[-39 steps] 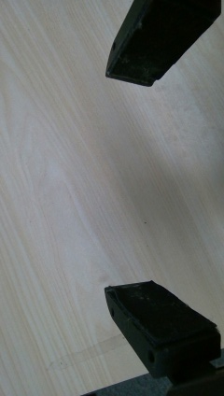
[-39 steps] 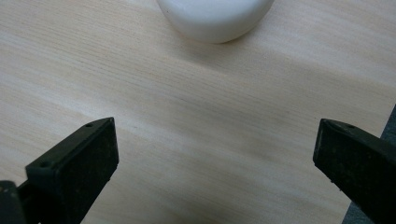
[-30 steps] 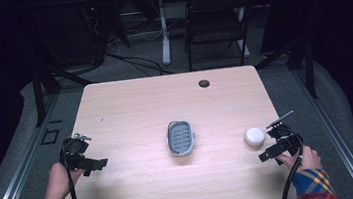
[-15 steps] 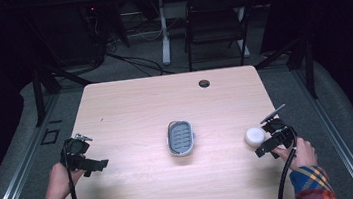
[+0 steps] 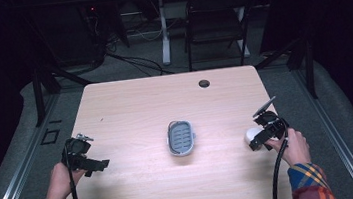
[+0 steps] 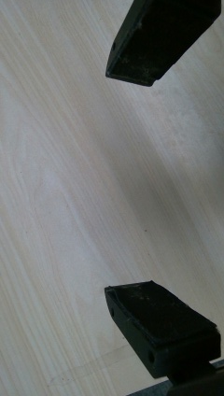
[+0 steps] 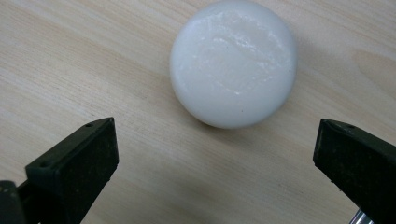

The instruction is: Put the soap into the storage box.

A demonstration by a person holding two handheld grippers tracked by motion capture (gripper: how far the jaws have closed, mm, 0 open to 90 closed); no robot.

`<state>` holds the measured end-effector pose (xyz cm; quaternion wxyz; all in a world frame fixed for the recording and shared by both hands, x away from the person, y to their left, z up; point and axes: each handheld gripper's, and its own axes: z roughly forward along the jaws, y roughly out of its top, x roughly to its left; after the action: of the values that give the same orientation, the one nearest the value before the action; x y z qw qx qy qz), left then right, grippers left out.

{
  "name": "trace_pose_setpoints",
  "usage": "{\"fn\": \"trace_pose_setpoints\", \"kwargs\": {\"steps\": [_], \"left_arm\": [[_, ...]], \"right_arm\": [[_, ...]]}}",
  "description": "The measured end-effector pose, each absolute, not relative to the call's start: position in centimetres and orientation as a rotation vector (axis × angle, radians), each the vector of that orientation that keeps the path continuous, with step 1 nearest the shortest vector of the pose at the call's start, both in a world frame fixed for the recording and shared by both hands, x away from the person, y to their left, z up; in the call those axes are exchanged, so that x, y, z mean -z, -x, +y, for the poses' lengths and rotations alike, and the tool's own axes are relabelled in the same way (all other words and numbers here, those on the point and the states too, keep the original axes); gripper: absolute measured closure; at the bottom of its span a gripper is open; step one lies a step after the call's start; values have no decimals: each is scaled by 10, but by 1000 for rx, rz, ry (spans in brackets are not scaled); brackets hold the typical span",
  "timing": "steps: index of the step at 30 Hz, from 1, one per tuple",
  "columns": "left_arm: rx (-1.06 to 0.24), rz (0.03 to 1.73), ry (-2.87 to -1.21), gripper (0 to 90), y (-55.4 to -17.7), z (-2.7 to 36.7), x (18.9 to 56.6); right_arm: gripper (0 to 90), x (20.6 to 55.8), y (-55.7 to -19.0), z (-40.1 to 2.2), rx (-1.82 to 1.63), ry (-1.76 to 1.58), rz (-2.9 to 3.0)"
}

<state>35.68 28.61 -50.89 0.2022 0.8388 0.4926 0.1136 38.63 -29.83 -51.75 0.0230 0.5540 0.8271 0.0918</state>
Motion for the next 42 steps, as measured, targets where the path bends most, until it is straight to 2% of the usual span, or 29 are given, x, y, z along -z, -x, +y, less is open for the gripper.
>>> {"fn": "trace_pose_setpoints", "kwargs": {"steps": [18,31,36,42], "left_arm": [[-312,1370,-2347,0,-357,286,510],[-306,1368,-2353,0,-358,284,511],[-309,1359,-2360,0,-358,284,511],[-310,1360,-2361,0,-358,284,511]], "right_arm": [[0,516,-415,-291,-277,-1731,2554],[0,528,-427,-285,-223,-1762,2538],[23,528,-428,-283,-199,-1744,2559],[93,530,-429,-280,-136,-1734,2555]]}}
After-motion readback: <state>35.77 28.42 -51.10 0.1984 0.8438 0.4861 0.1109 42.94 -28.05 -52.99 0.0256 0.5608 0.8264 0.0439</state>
